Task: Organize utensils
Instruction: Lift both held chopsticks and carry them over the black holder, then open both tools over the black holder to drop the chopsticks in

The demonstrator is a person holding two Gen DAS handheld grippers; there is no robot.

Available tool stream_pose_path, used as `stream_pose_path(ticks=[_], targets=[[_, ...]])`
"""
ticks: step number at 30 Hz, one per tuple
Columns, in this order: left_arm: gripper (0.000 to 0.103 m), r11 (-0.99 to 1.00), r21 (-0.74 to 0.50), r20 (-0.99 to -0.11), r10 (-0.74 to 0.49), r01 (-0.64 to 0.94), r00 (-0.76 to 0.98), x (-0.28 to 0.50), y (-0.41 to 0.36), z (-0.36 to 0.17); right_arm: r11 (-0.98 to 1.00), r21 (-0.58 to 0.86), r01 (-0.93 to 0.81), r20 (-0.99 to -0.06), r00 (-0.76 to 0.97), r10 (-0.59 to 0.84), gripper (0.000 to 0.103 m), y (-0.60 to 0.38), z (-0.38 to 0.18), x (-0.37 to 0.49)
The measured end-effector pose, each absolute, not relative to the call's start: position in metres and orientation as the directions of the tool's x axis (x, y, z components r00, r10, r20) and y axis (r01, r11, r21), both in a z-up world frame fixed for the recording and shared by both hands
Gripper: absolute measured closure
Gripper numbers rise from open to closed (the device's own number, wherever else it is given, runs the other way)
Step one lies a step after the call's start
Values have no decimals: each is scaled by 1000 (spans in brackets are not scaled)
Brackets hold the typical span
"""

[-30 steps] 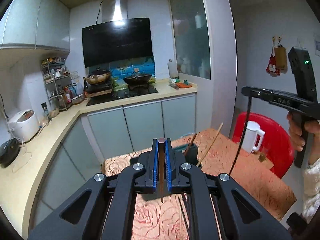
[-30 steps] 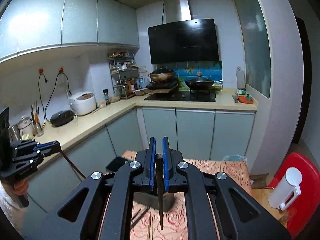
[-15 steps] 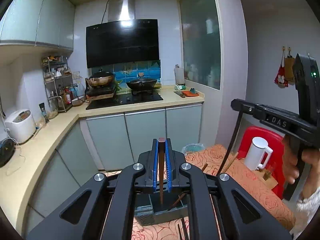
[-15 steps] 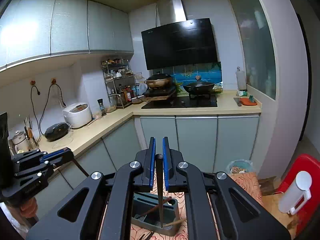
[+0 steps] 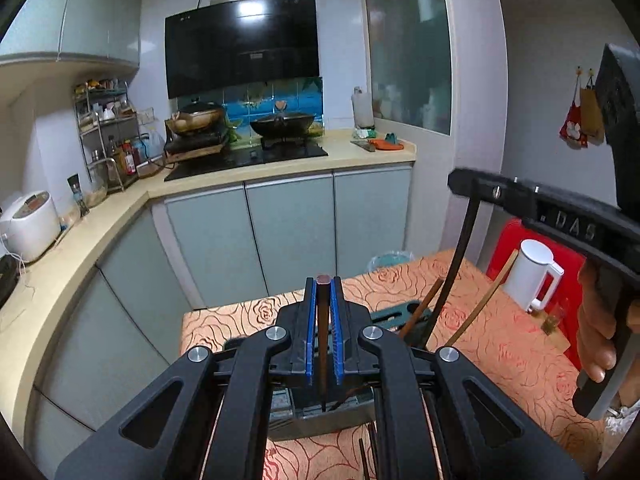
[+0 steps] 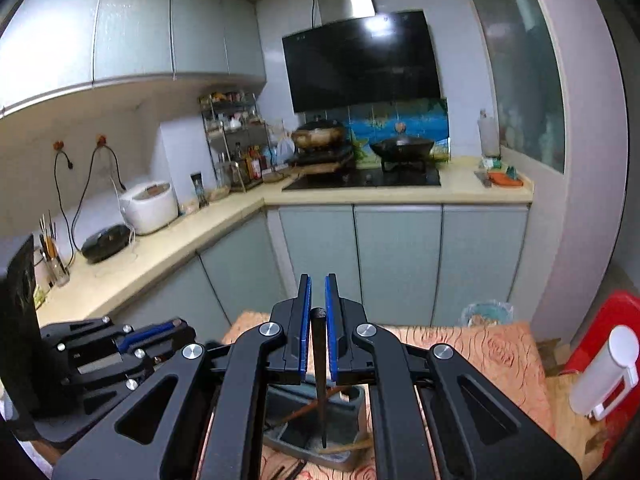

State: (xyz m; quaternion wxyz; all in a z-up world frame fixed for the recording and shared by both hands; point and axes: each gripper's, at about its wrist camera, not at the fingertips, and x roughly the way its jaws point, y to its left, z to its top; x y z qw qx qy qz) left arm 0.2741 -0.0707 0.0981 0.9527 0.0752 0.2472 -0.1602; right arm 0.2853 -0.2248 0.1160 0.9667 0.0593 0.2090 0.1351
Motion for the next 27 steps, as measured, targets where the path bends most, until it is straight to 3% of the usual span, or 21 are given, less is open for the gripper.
stream_pose_path(ticks=[5, 7, 9, 11, 18, 27], targets=[[92, 943, 54, -502, -259, 329, 825, 271, -66, 90, 950, 197, -242, -432, 848, 306, 94, -223, 96, 288], [70, 945, 51, -497, -256, 322, 829, 268, -65, 90, 947, 207, -245, -437, 843, 314, 92, -223, 93, 289], [57, 948, 51, -487, -251, 314, 837, 265, -62, 91, 950, 201, -239, -446, 841, 306, 81, -222, 90, 290], [51, 949, 48, -481, -251, 311, 840, 262, -59, 93, 953, 199, -227, -445, 846, 294, 66, -223, 89, 287], [21, 961, 29, -435, -237, 276, 869, 246, -45, 103, 964, 182, -195, -411, 875, 255, 47, -230, 99, 273], [13, 970, 4, -415, -219, 242, 883, 222, -26, 102, 972, 128, -195, -340, 913, 227, 36, -241, 120, 234]])
